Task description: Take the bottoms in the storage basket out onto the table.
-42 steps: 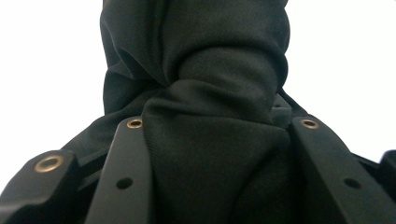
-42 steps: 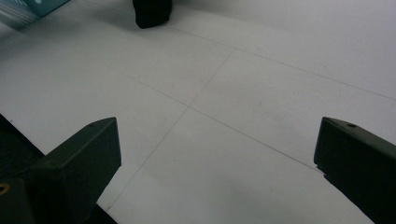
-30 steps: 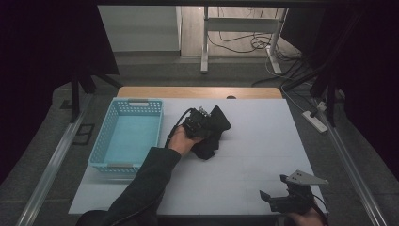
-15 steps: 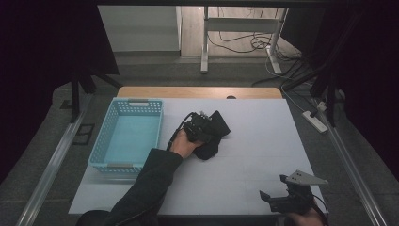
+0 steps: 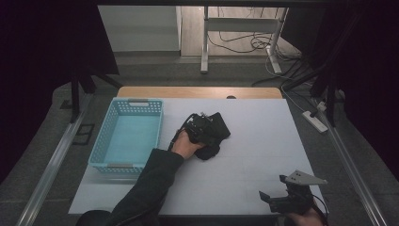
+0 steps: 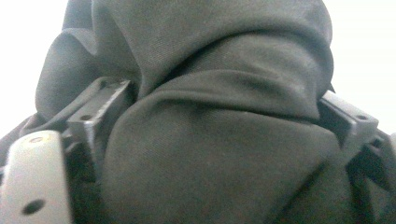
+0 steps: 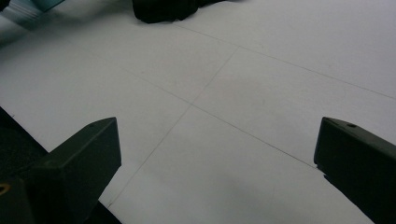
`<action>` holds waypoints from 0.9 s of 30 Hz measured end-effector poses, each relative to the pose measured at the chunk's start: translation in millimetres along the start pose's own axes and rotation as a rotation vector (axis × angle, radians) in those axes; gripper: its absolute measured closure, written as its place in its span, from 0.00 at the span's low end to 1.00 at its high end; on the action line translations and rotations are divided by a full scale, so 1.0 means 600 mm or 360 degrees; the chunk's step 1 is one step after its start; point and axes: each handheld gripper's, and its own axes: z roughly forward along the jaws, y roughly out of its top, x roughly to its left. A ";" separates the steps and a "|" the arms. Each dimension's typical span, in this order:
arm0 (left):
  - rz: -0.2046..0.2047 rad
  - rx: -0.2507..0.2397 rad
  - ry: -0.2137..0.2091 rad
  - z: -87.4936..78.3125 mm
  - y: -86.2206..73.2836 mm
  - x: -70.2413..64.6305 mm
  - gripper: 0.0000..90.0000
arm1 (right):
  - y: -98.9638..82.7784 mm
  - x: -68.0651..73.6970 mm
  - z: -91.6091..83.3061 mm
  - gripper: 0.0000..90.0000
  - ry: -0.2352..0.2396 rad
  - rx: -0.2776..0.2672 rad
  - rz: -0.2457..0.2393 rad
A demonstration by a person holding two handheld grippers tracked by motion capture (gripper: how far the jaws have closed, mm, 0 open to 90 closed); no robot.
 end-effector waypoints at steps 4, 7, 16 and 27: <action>-0.0029 -0.0010 -0.0046 -0.002 0.001 0.003 0.10 | 0.000 0.000 0.000 0.01 0.0000 0.0002 -0.0002; -0.0037 -0.0006 -0.0029 -0.004 0.002 0.002 0.06 | 0.000 0.000 0.000 0.01 -0.0003 0.0001 0.0004; -0.0011 -0.0057 -0.0093 -0.022 0.008 0.000 0.00 | 0.000 0.000 0.001 0.01 -0.0002 0.0003 0.0003; 0.0034 -0.0115 -0.0131 -0.034 0.012 -0.006 0.00 | 0.000 0.000 0.001 0.01 -0.0009 0.0006 0.0009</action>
